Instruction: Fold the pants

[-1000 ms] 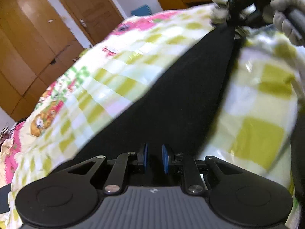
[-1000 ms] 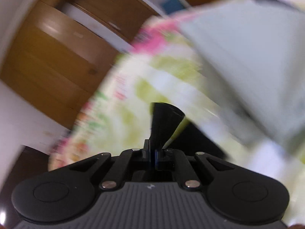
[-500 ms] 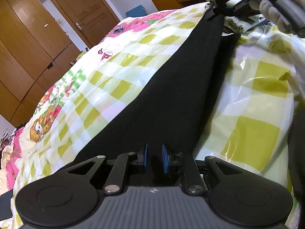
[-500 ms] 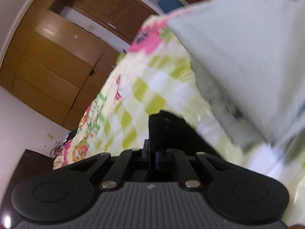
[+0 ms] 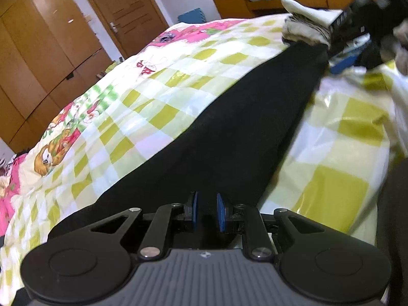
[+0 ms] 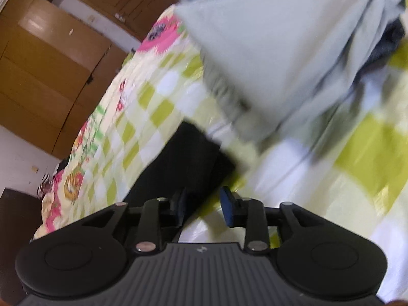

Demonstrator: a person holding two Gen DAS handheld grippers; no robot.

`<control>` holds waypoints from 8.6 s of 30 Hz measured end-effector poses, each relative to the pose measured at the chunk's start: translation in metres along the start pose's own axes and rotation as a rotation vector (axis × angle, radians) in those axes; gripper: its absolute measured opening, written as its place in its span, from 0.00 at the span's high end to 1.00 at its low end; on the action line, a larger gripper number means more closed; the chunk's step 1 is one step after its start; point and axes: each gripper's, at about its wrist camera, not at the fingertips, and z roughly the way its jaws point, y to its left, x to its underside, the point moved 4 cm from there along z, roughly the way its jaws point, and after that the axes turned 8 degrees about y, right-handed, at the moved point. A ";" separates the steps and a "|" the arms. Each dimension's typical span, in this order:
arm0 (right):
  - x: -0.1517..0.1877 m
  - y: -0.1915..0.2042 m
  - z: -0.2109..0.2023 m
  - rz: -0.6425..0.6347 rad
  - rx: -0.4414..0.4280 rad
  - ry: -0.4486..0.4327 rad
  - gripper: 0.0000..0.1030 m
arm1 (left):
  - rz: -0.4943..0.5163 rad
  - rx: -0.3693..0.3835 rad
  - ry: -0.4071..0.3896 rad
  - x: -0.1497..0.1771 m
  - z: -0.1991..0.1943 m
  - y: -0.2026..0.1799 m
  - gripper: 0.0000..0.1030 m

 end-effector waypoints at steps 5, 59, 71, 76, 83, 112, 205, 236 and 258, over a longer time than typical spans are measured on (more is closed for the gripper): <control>0.004 0.007 0.027 0.055 -0.058 -0.013 0.66 | -0.124 0.086 0.046 -0.006 0.006 0.012 0.68; -0.001 0.001 0.050 0.077 -0.157 -0.094 0.87 | -0.320 0.149 0.150 -0.010 0.049 0.035 0.66; -0.002 0.025 0.047 -0.056 -0.154 -0.104 0.88 | -0.285 0.134 0.116 -0.013 0.052 0.025 0.65; -0.004 0.005 0.058 0.071 -0.234 -0.103 0.72 | -0.269 0.140 0.111 -0.012 0.051 0.023 0.63; -0.019 0.017 0.066 0.112 -0.312 -0.101 0.80 | -0.279 0.136 0.110 -0.015 0.049 0.023 0.63; -0.031 0.103 -0.018 -0.108 -0.143 -0.214 0.95 | -0.472 -0.064 0.097 0.074 0.027 0.085 0.55; 0.224 0.288 0.149 -0.838 0.008 0.260 0.57 | -0.743 -0.268 0.093 0.259 -0.052 0.242 0.47; 0.142 0.194 0.178 -0.336 -0.386 0.586 0.88 | -0.430 -0.088 0.121 0.133 -0.029 0.138 0.48; 0.109 0.120 0.148 -0.209 -0.359 0.515 0.83 | -0.313 -0.264 0.080 0.065 0.021 0.127 0.47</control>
